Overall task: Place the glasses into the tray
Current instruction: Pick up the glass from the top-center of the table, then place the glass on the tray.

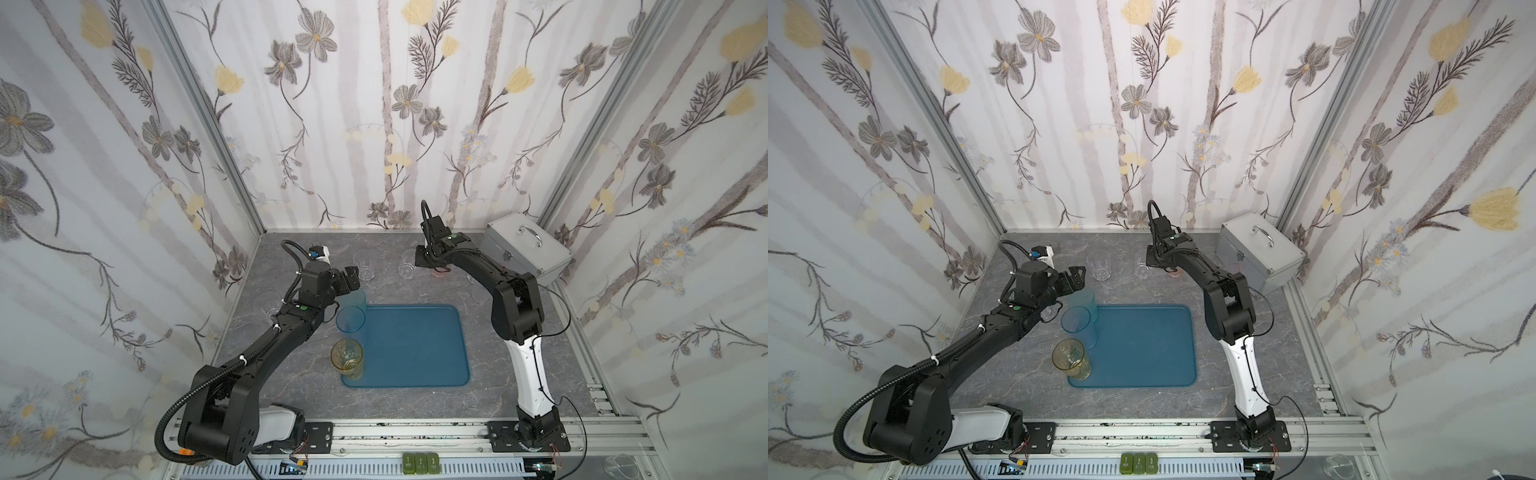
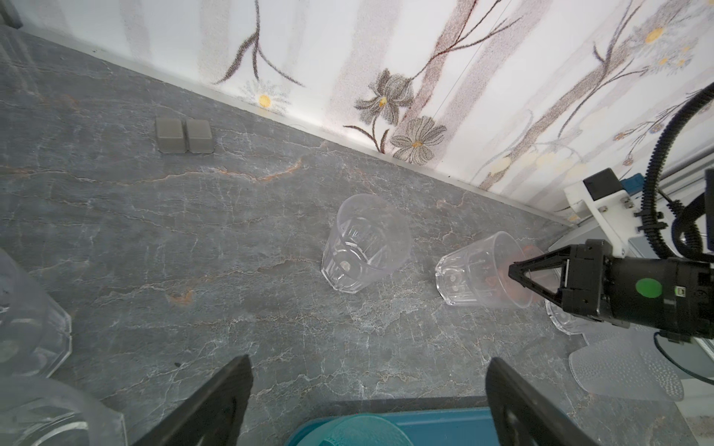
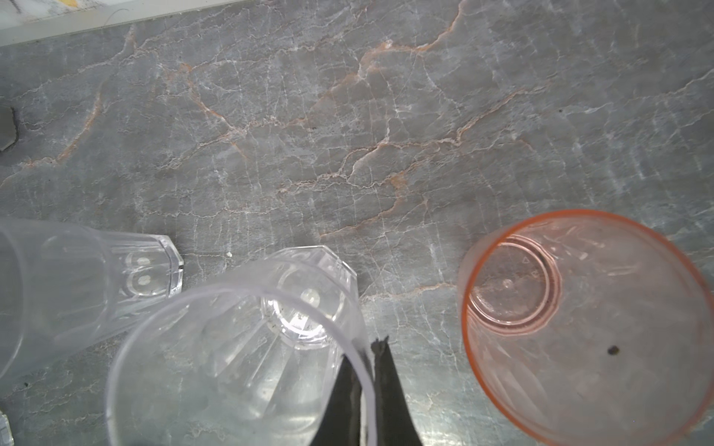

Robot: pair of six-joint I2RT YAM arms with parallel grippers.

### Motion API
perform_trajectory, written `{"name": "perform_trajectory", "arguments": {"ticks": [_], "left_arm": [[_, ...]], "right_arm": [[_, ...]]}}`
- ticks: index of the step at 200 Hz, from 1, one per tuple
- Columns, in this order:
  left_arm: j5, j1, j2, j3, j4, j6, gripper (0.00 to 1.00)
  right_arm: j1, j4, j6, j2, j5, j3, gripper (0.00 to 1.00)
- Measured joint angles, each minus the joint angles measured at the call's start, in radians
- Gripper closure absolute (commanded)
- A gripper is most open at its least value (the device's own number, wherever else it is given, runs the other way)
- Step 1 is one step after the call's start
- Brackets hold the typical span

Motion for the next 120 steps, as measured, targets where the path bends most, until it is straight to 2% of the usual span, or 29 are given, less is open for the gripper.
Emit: {"name": "perform_trajectory", "arguments": {"ticks": [49,76,120], "left_arm": [[-0.01,0.006,-0.016,0.0,0.0,0.019,0.01],[-0.008,0.027,-0.036,0.008,0.0,0.018,0.0],[0.017,0.044,-0.039,0.026,0.0,0.018,0.0]], "right_arm": [[0.057,-0.012,-0.043,-0.153,0.037,-0.108,1.0],[0.146,-0.052,-0.067,-0.222,0.064,-0.154,0.99],[0.294,-0.154,-0.071,-0.235,0.081,-0.212,0.99]]}}
